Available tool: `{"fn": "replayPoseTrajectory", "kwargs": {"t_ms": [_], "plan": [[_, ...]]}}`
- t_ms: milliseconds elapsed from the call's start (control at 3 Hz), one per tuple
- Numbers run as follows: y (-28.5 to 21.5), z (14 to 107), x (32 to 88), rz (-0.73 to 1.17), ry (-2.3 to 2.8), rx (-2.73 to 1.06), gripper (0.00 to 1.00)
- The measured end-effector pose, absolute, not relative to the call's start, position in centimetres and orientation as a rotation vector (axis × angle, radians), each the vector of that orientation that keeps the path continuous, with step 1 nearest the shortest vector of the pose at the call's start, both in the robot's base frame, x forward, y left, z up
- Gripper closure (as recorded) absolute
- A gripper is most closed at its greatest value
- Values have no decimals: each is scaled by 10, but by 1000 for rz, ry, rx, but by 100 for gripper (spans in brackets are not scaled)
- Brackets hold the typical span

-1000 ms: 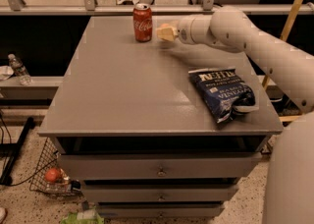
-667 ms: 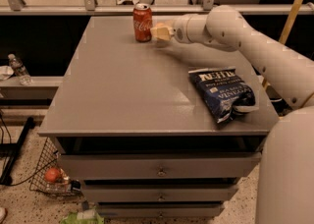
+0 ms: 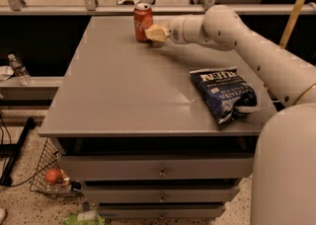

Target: Move orange near coke can

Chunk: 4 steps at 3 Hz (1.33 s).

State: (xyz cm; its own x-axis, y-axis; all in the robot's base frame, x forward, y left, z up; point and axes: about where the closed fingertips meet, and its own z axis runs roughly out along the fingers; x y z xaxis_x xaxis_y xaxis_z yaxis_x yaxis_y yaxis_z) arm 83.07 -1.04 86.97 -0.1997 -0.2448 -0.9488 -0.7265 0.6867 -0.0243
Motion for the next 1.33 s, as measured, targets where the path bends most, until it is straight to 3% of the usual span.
{"fn": "replayPoseTrajectory", "kwargs": {"t_ms": [333, 667, 1333], "plan": [[-2, 865, 827, 556, 1776, -792, 100], [0, 864, 827, 559, 1776, -794, 83], [6, 861, 826, 567, 1777, -801, 35]]}}
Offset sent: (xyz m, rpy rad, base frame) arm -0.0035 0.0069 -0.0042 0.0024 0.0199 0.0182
